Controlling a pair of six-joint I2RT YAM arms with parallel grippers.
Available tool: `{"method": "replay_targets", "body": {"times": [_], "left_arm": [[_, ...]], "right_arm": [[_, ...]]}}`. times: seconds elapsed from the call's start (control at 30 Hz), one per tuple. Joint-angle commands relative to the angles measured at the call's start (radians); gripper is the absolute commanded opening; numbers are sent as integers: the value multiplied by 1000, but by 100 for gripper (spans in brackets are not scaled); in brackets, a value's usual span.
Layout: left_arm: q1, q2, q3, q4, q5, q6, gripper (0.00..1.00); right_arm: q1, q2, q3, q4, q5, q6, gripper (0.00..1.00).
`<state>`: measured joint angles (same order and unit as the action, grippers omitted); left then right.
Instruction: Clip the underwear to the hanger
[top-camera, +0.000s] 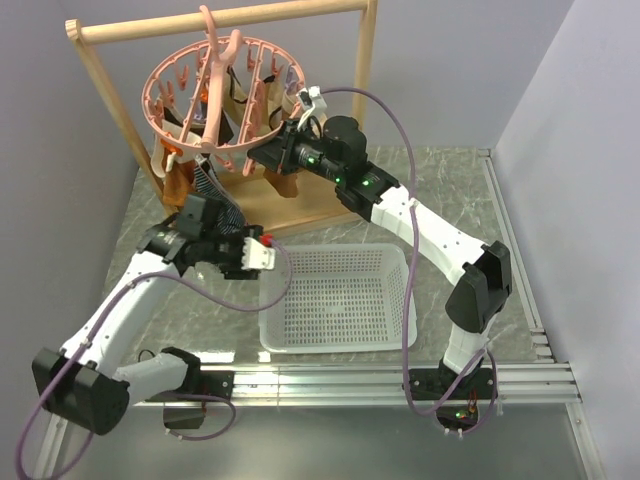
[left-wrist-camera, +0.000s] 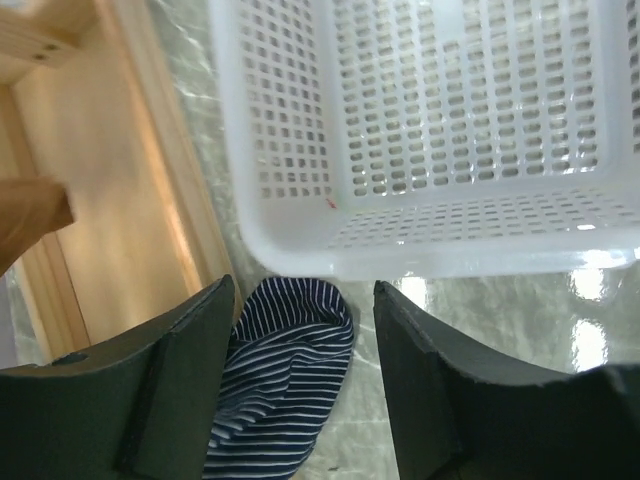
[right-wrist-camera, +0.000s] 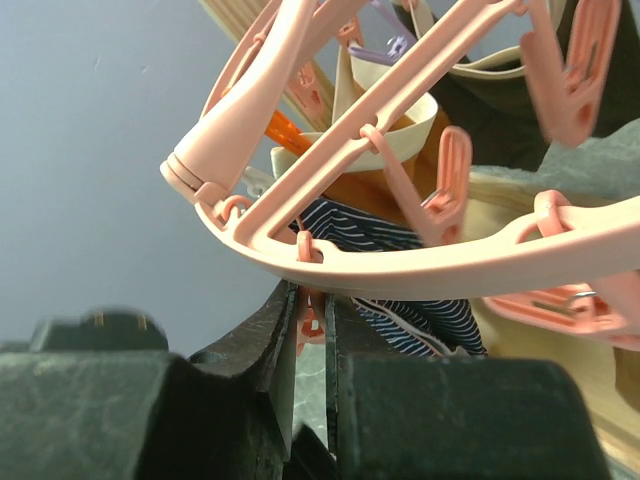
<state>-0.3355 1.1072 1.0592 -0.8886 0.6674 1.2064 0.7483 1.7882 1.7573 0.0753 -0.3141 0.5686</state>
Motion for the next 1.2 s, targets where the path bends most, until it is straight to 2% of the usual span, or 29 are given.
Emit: {"method": "replay_targets", "body": {"times": [0.0, 0.2, 0.23, 0.37, 0.53, 0.63, 0.8, 0.93, 1.17], "left_arm": [[-138, 40, 59, 31, -249, -39, 64], [-289, 155, 62, 86, -526, -100, 65], [-298, 173, 71, 95, -601, -110, 66], [-316, 283, 157, 92, -744, -146, 66], [-312, 413, 370, 53, -778, -205, 67], [-310, 457, 435, 5, -767, -202, 67], [-306, 560, 488, -120, -821, -196, 68], [-295, 595, 512, -122, -842, -214, 69], [-301, 640, 483, -105, -962, -206, 69]], "right_arm": [[8, 8, 57, -9, 26, -4, 0], [11, 7, 64, -28, 44, -22, 0], [13, 5, 64, -31, 46, -27, 0], [17, 7, 70, -35, 49, -35, 0], [22, 2, 67, -39, 52, -42, 0], [20, -1, 64, -39, 53, -49, 0], [23, -7, 64, -42, 56, -56, 0], [22, -10, 64, -40, 59, -58, 0], [22, 2, 76, -39, 58, -53, 0]]}}
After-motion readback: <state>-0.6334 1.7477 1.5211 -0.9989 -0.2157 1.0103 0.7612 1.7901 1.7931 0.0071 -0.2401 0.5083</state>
